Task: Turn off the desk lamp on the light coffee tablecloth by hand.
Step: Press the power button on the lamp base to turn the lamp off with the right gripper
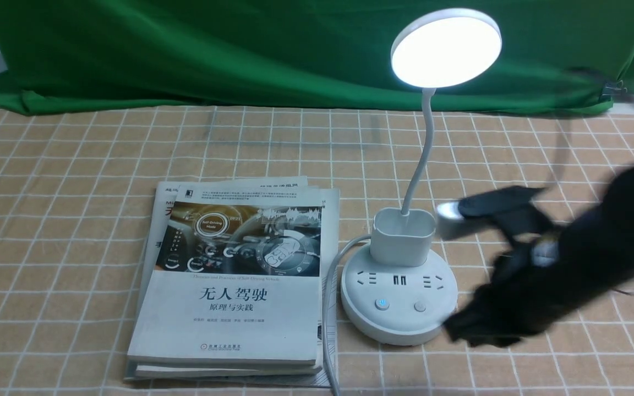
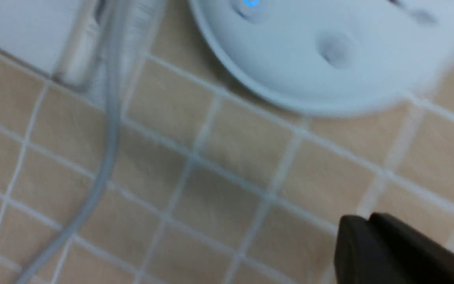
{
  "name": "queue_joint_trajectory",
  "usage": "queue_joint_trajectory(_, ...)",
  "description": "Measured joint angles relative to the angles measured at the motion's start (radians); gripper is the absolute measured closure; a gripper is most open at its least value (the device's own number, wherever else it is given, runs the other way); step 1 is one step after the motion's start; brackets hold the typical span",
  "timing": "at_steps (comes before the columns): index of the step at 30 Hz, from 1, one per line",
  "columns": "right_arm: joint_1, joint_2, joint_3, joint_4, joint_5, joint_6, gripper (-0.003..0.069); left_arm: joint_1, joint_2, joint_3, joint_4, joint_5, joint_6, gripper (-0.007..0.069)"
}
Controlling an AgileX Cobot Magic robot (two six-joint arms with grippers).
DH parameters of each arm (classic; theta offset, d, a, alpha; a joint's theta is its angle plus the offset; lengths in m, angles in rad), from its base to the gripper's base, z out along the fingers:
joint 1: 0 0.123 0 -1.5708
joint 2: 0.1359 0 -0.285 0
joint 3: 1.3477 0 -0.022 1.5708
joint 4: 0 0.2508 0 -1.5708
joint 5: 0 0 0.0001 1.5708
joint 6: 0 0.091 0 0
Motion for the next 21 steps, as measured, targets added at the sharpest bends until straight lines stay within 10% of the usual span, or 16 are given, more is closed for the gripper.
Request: queue_joint_trajectory(21,0.01,0.227,-0.179,-0.042,-0.084,0.01,0.062,0.0,0.0,0.0,0.0,0.0,0.0,0.062)
